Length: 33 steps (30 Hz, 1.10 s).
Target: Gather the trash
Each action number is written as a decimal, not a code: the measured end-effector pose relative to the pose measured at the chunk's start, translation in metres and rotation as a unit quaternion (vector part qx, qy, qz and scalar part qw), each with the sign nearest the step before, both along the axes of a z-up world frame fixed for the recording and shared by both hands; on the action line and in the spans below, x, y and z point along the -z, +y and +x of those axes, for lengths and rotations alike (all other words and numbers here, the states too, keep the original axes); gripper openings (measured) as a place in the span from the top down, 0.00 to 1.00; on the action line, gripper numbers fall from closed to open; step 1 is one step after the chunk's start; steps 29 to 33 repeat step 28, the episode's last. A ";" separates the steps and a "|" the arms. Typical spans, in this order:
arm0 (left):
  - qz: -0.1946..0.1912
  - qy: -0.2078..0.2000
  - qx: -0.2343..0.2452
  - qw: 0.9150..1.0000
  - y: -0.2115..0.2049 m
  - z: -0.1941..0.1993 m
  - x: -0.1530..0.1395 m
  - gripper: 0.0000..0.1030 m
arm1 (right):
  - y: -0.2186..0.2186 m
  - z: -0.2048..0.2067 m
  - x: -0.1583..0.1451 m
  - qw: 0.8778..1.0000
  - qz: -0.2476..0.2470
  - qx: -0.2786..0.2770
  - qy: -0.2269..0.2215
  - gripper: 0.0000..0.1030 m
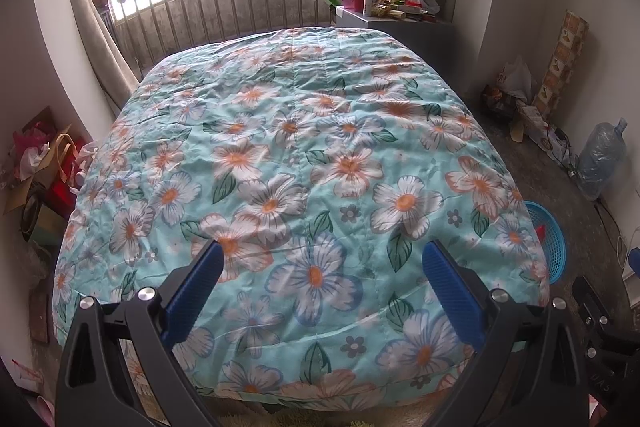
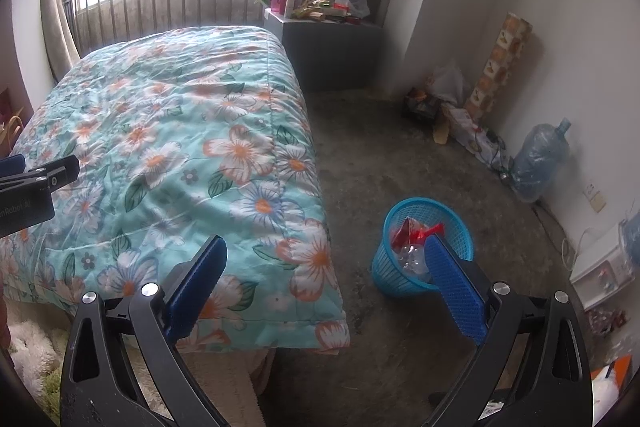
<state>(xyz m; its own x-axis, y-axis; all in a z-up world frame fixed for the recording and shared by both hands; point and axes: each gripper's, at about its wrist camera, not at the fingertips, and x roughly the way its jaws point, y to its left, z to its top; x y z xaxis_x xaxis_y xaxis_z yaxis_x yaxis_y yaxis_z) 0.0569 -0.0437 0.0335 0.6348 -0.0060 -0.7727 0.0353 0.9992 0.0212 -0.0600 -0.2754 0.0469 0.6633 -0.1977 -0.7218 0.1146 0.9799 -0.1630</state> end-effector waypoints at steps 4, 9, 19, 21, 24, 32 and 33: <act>0.000 0.000 0.000 1.000 0.000 0.000 0.000 0.05 | 0.001 0.000 0.000 1.000 0.000 0.001 0.000 0.08; 0.000 0.000 0.000 1.000 0.000 0.001 0.000 0.05 | 0.001 0.000 0.000 1.000 0.000 0.001 0.000 0.08; 0.000 0.000 0.000 1.000 0.001 0.001 0.000 0.05 | 0.003 0.000 -0.001 1.000 0.000 0.001 -0.001 0.08; -0.001 0.001 0.000 1.000 0.001 0.000 0.001 0.05 | 0.003 0.000 -0.001 1.000 0.000 0.001 -0.001 0.08; -0.002 0.003 -0.001 1.000 0.002 -0.001 0.002 0.05 | 0.004 0.001 -0.001 1.000 -0.001 0.001 -0.001 0.08; -0.002 0.005 -0.002 1.000 0.004 -0.005 0.004 0.05 | 0.005 0.001 -0.001 1.000 0.000 0.001 -0.002 0.08; -0.002 0.005 -0.002 1.000 0.004 -0.005 0.004 0.05 | 0.005 0.001 -0.001 1.000 0.000 0.001 -0.002 0.08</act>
